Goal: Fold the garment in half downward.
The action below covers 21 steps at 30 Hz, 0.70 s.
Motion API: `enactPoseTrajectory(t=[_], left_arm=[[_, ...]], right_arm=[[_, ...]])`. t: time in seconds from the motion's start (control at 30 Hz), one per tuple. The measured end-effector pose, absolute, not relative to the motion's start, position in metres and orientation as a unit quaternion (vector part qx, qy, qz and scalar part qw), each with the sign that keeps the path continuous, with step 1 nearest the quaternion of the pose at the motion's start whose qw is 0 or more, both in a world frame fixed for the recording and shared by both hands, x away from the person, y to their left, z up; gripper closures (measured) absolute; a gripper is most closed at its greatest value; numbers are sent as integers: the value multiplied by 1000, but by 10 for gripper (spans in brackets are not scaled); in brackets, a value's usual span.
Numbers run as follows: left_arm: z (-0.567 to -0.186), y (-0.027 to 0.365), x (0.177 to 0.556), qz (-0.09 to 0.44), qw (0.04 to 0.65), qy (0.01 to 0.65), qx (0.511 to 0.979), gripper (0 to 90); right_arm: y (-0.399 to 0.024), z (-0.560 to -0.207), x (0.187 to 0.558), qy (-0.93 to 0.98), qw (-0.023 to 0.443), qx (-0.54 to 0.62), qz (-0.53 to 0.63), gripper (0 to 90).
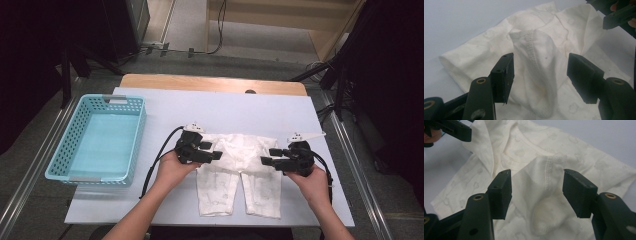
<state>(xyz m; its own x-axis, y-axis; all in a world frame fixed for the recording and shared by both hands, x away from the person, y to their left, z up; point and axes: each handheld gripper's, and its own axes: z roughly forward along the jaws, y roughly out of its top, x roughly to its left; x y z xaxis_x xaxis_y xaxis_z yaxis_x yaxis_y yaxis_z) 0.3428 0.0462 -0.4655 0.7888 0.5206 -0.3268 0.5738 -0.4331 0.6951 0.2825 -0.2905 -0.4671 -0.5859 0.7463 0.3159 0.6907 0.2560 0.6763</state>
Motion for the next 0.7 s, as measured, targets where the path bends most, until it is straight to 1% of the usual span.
enactPoseTrajectory(t=[0.13,0.33,0.5,0.6,0.67,0.7], left_arm=[[-467,42,348,-34,423,328,844,394],[-471,35,354,-37,421,329,844,401],[-476,29,367,-43,413,338,844,413],[-481,26,373,-47,405,341,847,453],[-485,28,375,-57,399,343,848,525],[-486,28,375,-59,395,343,850,548]], right_arm=[[-286,-469,290,794,36,450,407,380],[-281,-472,302,792,27,453,408,383],[-273,-480,314,799,20,457,392,385],[-272,-484,319,802,22,460,381,408],[-276,-486,320,801,13,468,374,445],[-278,-487,320,799,10,469,376,481]])
